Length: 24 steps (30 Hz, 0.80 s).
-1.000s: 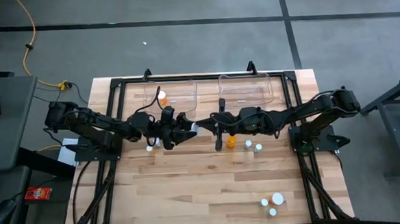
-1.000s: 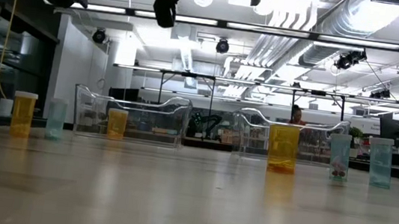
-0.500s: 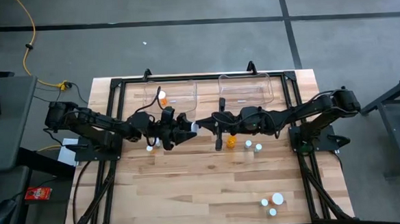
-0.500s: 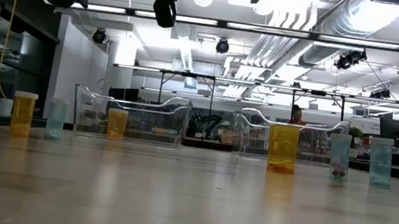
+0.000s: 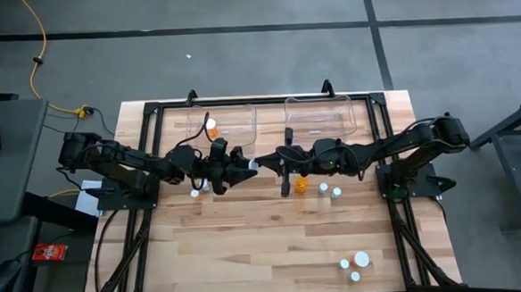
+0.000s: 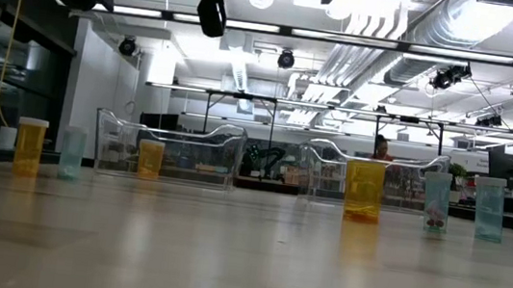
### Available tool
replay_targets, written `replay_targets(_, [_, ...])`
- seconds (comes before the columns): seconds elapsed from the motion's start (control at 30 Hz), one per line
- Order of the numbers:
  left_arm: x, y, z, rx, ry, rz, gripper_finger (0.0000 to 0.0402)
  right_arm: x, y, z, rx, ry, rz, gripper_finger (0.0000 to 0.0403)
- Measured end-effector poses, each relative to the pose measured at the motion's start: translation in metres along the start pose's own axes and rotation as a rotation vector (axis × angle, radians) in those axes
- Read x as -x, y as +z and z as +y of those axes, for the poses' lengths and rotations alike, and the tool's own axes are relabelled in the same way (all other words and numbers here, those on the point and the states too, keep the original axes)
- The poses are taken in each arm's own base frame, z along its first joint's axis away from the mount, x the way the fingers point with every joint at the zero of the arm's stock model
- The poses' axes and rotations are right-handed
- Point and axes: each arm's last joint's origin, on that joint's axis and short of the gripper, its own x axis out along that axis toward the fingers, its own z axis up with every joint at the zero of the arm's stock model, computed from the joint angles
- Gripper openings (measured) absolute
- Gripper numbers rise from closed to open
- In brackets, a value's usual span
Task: Pick and place medicine bottles into bin by pill shape (circle, oval)
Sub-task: Put the top orange capsule bottle into the left transparent bin
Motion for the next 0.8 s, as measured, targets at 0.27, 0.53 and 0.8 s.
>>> replay_targets(0.27, [0.000, 0.000, 0.000, -0.010, -0.004, -0.003, 0.0197, 0.008, 0.007, -0.004, -0.006, -0.047, 0.022, 0.0036])
replay_targets(0.53, [0.001, 0.005, 0.004, -0.068, -0.024, 0.024, 0.0197, 0.037, 0.016, -0.013, 0.015, -0.122, 0.194, 0.0198])
replay_targets(0.8, [0.004, -0.004, 0.019, -0.106, 0.072, 0.169, 0.0197, 0.086, -0.021, -0.020, -0.151, -0.227, 0.770, 0.0218])
